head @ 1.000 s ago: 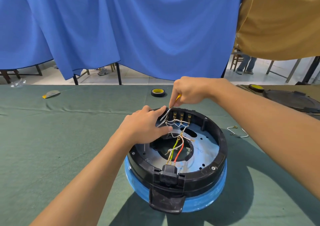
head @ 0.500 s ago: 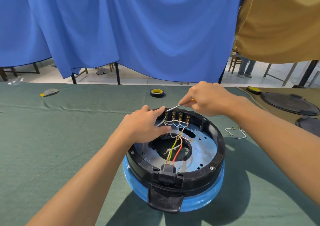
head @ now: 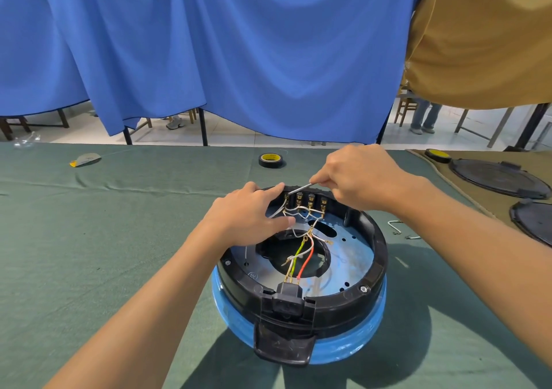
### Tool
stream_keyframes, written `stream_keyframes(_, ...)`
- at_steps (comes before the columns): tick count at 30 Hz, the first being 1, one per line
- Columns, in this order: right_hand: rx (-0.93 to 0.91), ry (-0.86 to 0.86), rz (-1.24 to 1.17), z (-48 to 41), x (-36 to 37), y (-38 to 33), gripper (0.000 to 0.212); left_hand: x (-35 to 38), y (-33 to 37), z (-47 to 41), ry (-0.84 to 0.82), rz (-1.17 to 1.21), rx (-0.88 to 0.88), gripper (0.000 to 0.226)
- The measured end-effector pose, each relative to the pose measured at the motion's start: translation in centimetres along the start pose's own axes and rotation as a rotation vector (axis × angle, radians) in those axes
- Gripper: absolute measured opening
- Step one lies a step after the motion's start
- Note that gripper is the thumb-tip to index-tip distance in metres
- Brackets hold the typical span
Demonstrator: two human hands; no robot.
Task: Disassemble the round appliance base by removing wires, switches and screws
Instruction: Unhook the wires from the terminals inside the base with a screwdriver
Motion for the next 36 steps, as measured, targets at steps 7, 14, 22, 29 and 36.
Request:
stream_keyframes(7, -0.019, -0.224, -0.199, -3.1, 0.6, 1.9, 0.042, 0.0, -0.1, -0.1, -0.001, 0.011, -0.003, 0.077)
stream_keyframes(14, -0.079, -0.311, -0.387, -4.2, 1.0, 2.0, 0.032, 0.1, -0.2, 0.0, -0.004, 0.015, 0.0, 0.077)
stream_keyframes(22, -0.065, -0.087, -0.234, -0.8, 1.3, 0.8, 0.04, 0.0, 0.0, 0.0, -0.004, 0.009, 0.01, 0.077)
stream_keyframes(29, -0.087, -0.066, -0.022, -1.7, -0.3, -0.1, 0.041, 0.0, 0.0, 0.1, 0.003, 0.009, -0.002, 0.077)
stream_keyframes(36, -0.117, -0.287, -0.234, -3.9, 0.5, 1.4, 0.046, 0.0, 0.0, 0.1, 0.006, 0.014, 0.002, 0.077)
Point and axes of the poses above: each hand's wrist, its own z-axis away from the middle knuckle, its own x-axis out of the palm, y = z × x, the point moved 5 cm from there along -z, towards the middle knuckle, and after that the axes turned 3 degrees about -x, right-handed, at the moved point
